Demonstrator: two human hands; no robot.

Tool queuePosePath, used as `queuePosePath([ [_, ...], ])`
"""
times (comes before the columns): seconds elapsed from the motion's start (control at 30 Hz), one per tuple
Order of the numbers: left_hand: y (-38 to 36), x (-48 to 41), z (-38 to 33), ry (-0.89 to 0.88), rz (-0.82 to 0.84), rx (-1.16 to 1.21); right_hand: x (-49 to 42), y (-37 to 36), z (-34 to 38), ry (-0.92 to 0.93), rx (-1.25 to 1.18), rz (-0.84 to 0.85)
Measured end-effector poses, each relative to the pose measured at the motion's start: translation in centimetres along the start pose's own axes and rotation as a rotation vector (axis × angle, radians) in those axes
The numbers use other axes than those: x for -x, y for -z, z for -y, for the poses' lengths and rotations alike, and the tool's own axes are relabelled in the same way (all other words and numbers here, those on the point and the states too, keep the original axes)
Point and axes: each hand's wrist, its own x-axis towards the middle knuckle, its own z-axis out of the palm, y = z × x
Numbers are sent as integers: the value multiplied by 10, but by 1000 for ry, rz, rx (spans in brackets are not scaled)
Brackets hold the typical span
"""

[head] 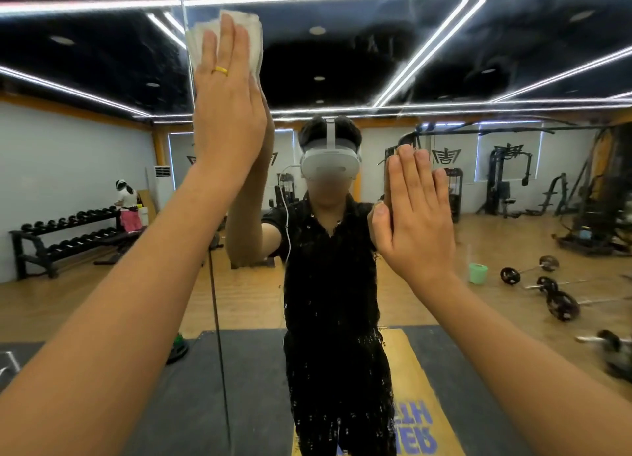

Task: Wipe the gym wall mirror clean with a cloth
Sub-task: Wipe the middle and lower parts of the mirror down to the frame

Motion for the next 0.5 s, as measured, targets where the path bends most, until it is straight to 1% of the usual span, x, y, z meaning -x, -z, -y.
queuePosePath([
  [0.07,-5,14,-4,-33,-22,32,-1,-1,1,2,2,-2],
  [0.2,-13,44,-30,-9,30,11,-2,-2,2,-5,15,3],
  [0.3,-20,29,-56,-151,82,45,-2,-1,2,-6,36,10],
  [0.5,-41,8,-100,-459,232,32,-1,-1,2,-2,15,-21],
])
